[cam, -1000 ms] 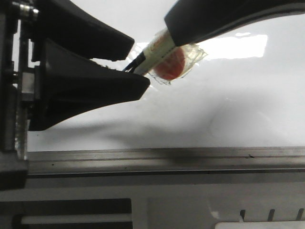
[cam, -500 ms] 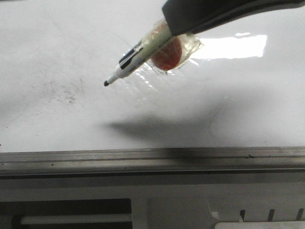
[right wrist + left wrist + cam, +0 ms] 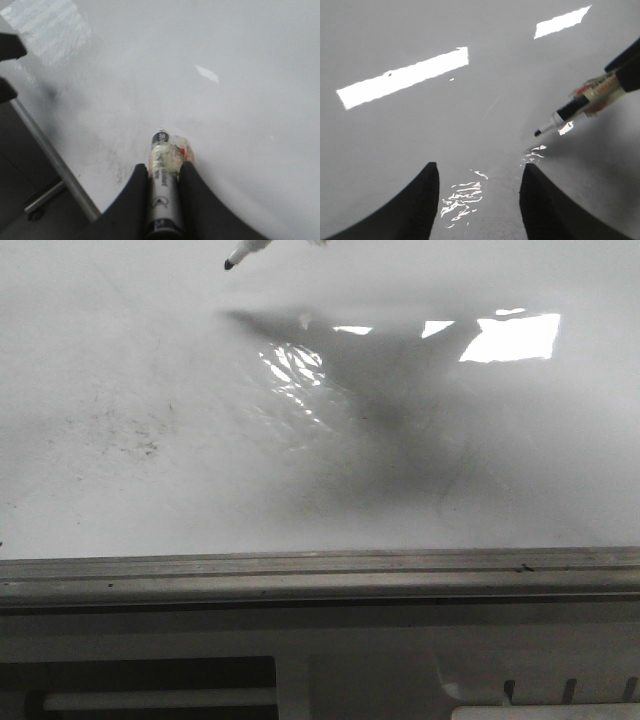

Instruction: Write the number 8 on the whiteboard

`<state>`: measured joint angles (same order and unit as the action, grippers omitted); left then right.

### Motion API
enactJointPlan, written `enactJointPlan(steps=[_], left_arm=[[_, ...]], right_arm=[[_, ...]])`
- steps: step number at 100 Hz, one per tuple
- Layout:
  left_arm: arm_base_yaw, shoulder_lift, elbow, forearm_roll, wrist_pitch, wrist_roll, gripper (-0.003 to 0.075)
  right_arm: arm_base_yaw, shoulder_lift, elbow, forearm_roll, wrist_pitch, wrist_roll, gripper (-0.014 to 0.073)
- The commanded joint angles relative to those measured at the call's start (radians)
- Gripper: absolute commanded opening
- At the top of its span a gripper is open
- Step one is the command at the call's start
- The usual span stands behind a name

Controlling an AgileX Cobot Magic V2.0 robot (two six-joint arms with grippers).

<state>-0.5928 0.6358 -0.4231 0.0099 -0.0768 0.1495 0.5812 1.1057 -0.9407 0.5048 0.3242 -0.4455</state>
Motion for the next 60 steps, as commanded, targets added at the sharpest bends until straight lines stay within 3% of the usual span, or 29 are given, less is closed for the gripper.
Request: enactJointPlan(steps=[1,29,51,60], left_arm=[[0.002,-0.002,-0.026,-0.01,-0.074,-0.011,0.0332],[0.002,-0.002,-0.026,-0.01,-0.074,-0.011,0.0332],[0.002,-0.002,-0.026,-0.01,-0.075,-0.011,0.0332],[0.002,-0.002,-0.026,-0.01,-0.078,-0.011,0.0332]], right_arm=[[-0.043,0.01,-0.069,0.0,-0.044,0.005,-0.006],[-0.057,0.093,-0.08,-0.003,0.092,0.005,-0.006],[-0.057,0.048,-0.08,-0.226,0.193,0.139,-0.006],[-0.056,0.056,-0.076,-0.221,0.254,0.149,-0.006]])
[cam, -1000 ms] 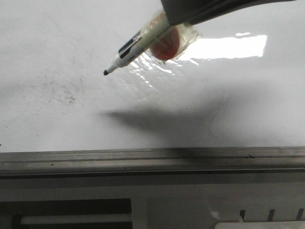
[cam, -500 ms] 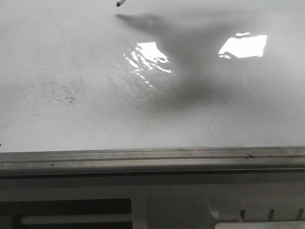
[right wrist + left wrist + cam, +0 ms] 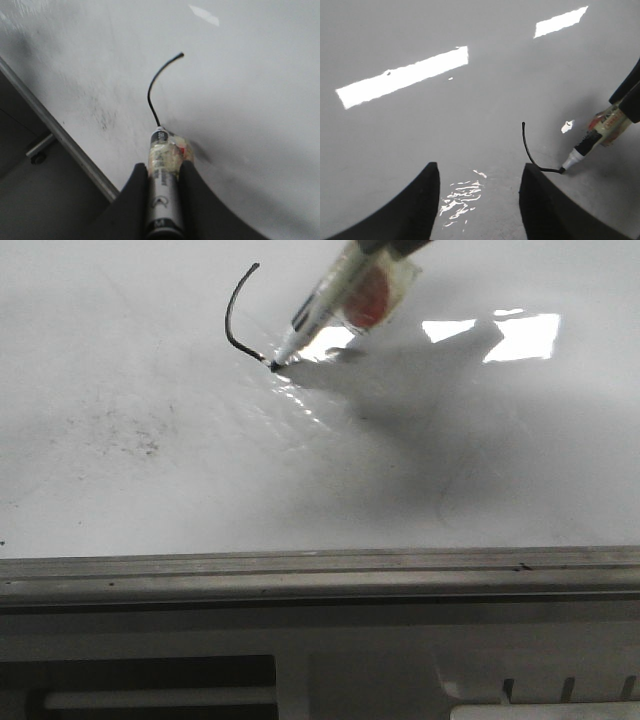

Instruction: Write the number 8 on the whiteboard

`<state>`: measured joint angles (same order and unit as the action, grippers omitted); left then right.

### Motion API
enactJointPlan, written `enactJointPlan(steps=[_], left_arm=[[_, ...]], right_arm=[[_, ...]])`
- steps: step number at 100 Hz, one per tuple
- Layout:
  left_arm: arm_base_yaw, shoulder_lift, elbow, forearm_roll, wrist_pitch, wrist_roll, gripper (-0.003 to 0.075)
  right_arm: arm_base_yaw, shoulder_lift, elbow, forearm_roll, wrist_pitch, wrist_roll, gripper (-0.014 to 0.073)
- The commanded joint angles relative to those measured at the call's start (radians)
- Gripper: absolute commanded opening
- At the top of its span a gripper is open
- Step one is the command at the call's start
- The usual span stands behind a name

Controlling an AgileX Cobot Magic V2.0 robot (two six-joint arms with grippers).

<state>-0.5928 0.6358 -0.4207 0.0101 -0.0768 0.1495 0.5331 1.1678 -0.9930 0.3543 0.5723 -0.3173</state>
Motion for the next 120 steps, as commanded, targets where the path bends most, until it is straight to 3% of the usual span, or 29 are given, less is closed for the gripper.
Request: enactJointPlan(steps=[1,28,47,62,97,120], left_arm=[[0.002,-0.002,-0.028,-0.01,-0.077,-0.011,0.0332],[0.002,-0.002,-0.028,-0.01,-0.094,-0.011,0.0332],[0.002,-0.002,-0.028,-0.01,-0.094,-0.011,0.0332],[0.002,-0.002,-0.028,-0.01,-0.094,-0.011,0.0332],[-0.008,0.017,-0.027,0.019,-0.068,-0.011,0.0332],[-0.191,0.143,-0.027,0.064,-0.078,-0.011,0.0332]], right_arm=[[-0.007,-0.002,-0.021,-0.067,0.008,0.021,-0.006],[0.049,0.055,-0.056,-0.049,-0.161,0.041,-0.006],[-0.038,0.007,-0.067,-0.097,-0.171,0.07,-0.006],[-0.036,0.019,-0.086,-0.082,-0.256,0.07,-0.006],[0.056,-0.021,-0.099,-0.077,-0.191,0.066,-0.0061],[0.146,-0.032,-0.079,-0.079,-0.055,0.066,-0.0063]])
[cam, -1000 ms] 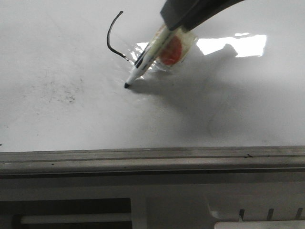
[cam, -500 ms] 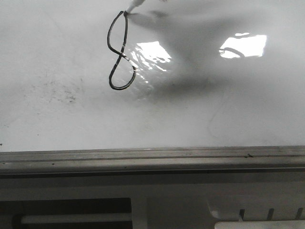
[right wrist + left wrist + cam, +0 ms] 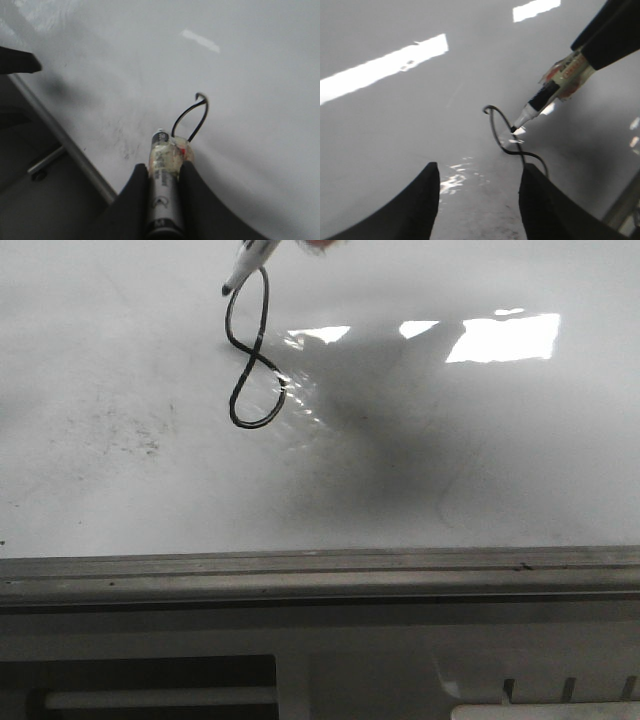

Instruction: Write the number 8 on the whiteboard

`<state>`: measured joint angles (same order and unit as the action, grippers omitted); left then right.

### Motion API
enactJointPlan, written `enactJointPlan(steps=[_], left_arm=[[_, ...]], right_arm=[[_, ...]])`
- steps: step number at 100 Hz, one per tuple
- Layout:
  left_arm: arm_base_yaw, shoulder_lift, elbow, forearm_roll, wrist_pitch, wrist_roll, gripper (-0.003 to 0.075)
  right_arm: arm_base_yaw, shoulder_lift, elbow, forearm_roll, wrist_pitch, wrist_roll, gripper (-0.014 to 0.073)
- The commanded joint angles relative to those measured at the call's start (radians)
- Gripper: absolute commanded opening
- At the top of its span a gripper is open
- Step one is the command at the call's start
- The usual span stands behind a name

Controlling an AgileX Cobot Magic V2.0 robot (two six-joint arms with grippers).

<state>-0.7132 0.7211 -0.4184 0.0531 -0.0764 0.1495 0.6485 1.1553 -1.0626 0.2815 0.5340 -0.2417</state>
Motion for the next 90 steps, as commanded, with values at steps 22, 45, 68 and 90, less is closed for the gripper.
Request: enactJointPlan(steps=[22,45,68,90], left_arm=[[-0.191,0.234,-0.029,0.021,-0.232,-0.011,0.0332],[-0.203,0.339,-0.029,0.045,-0.281,-0.011,0.0332],[-0.203,0.36,-0.029,0.045,-0.295,-0.011,0.0266],[-0.203,0.36,-0.029,0.045,-0.295,-0.011,-0.0018]], right_arm=[[0.109,-0.02,0.053,-0.006,-0.019,-0.01,-0.0063],[0.125,-0.02,0.057,0.001,-0.019,0.005,-0.0063],[0.125,-0.02,0.057,0.02,0.001,0.005,-0.0063],[0.125,-0.02,0.057,0.029,0.006,0.005,-0.0057]])
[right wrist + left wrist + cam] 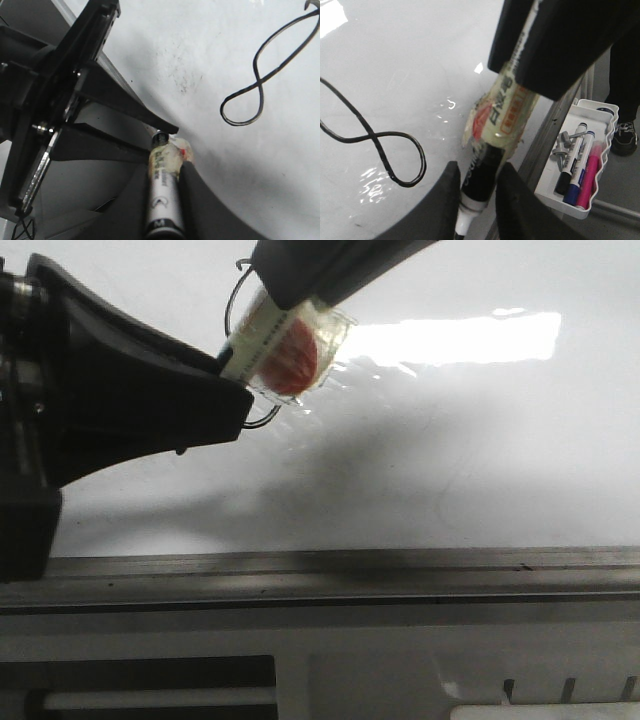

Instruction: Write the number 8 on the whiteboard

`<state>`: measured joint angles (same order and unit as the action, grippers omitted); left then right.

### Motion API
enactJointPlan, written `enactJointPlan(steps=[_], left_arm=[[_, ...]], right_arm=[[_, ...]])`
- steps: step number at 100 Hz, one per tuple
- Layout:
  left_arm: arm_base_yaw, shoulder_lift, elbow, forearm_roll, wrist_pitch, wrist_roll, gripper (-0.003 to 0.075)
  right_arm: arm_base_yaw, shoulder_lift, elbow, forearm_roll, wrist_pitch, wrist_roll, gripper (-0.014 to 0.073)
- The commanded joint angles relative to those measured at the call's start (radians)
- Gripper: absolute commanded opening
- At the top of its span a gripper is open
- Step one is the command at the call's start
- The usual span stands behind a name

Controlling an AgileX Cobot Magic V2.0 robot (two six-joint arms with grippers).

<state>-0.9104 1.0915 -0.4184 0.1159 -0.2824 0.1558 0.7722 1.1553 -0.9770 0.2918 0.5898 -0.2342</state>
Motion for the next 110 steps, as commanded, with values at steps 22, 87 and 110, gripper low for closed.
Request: enactJointPlan(steps=[22,87,110], left_arm=[[-0.006,-0.012,-0.029,-0.031,-0.074,-0.018,-0.002],[0.154,-0.055,-0.029,-0.813,0.095,-0.018,-0.002],[0.164,-0.055,-0.029,-0.814,0.111,-0.018,-0.002]], right_arm=[[0.001,-0.02,-0.029,0.019,-0.067,0.0,0.0217],[0.001,-0.02,-0.029,0.019,-0.082,0.011,0.0281],[0.001,-0.02,-0.029,0.019,-0.082,0.011,0.0281]])
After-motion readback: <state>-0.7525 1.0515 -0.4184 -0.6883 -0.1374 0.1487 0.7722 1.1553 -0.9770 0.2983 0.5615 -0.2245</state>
